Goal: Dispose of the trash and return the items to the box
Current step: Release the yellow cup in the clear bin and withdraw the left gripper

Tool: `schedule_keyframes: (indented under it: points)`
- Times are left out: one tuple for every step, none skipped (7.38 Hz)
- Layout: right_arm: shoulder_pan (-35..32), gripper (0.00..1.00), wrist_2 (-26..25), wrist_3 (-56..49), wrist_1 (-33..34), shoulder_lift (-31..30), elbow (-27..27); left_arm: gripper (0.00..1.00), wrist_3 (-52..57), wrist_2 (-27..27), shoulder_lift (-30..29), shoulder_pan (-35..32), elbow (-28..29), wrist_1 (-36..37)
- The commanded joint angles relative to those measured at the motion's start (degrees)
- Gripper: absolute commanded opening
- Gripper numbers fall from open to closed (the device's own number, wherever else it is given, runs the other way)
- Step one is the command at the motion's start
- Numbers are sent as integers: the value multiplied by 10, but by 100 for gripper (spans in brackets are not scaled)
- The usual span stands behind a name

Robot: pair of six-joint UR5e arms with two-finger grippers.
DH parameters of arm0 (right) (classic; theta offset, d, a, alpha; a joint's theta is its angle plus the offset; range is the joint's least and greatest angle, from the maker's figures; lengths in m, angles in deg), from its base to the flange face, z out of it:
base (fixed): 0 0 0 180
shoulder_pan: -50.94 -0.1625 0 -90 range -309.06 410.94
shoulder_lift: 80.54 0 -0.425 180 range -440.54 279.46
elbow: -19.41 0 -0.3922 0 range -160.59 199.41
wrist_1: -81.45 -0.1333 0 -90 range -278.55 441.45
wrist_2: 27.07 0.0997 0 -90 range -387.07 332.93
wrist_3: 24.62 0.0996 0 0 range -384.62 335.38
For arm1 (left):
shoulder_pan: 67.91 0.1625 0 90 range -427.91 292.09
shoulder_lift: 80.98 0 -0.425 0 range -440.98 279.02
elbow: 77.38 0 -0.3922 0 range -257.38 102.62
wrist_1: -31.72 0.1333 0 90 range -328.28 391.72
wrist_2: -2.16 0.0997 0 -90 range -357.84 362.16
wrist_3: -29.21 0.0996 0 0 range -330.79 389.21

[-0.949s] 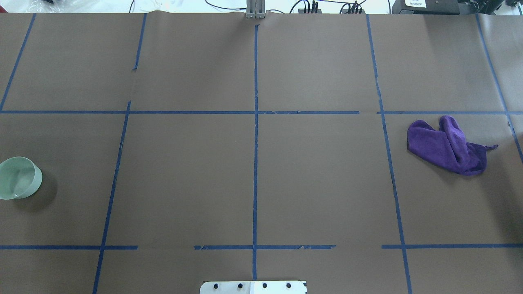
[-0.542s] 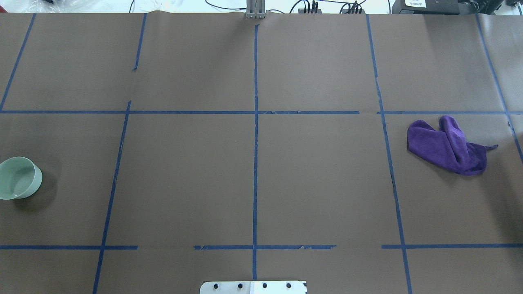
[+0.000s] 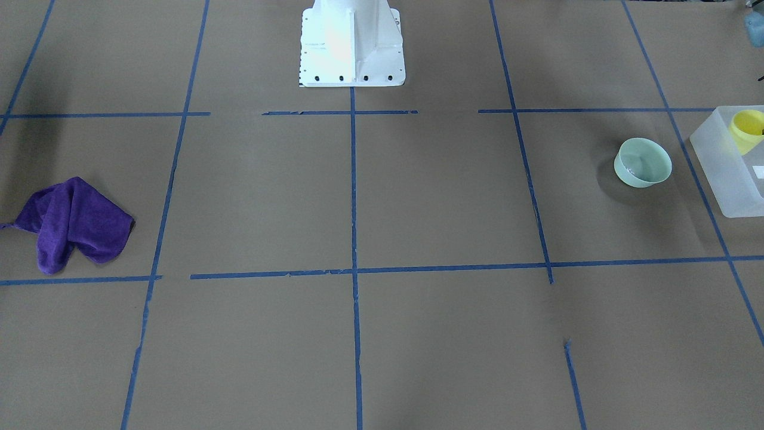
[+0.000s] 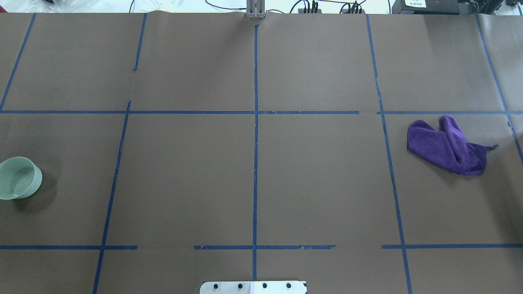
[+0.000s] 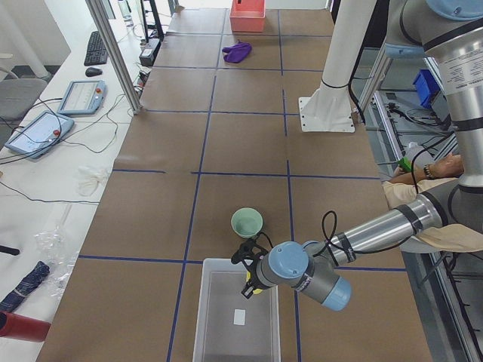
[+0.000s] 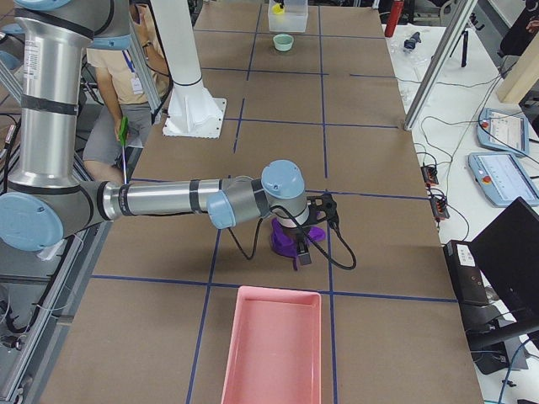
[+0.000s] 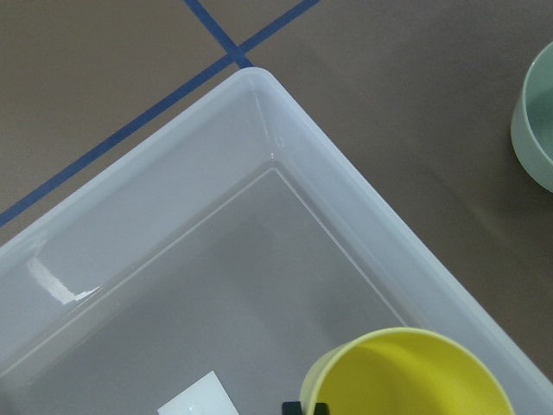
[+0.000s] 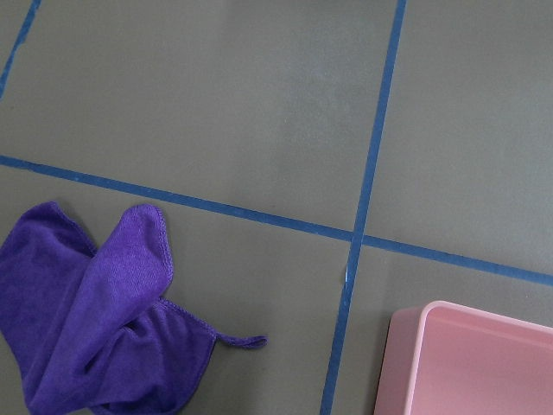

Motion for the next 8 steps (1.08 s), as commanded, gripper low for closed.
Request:
schedule_keyframes:
  points:
    - [0, 100, 1, 0, 1, 0, 1, 29, 0, -9, 0, 7, 0, -1]
    - [0, 100, 1, 0, 1, 0, 1, 29, -1, -9, 0, 7, 0, -2]
    - [0, 100, 1, 1, 0, 0, -2, 36, -4, -9, -1, 7, -3, -6]
    - [4, 100, 5, 1, -1, 1, -16, 74, -5, -9, -8, 7, -18, -5]
    - [6, 100, 40, -1, -1, 1, -40, 100, -29, -7, -10, 6, -44, 1]
    - [6, 100, 85, 10, 0, 1, -52, 100, -72, -8, -20, 5, -70, 20]
    - [21, 100, 93, 54, -1, -3, -68, 100, -77, -11, -51, 4, -104, 106]
    - [54, 100, 63, 104, -1, -8, -88, 100, -71, -12, -64, 3, -136, 159]
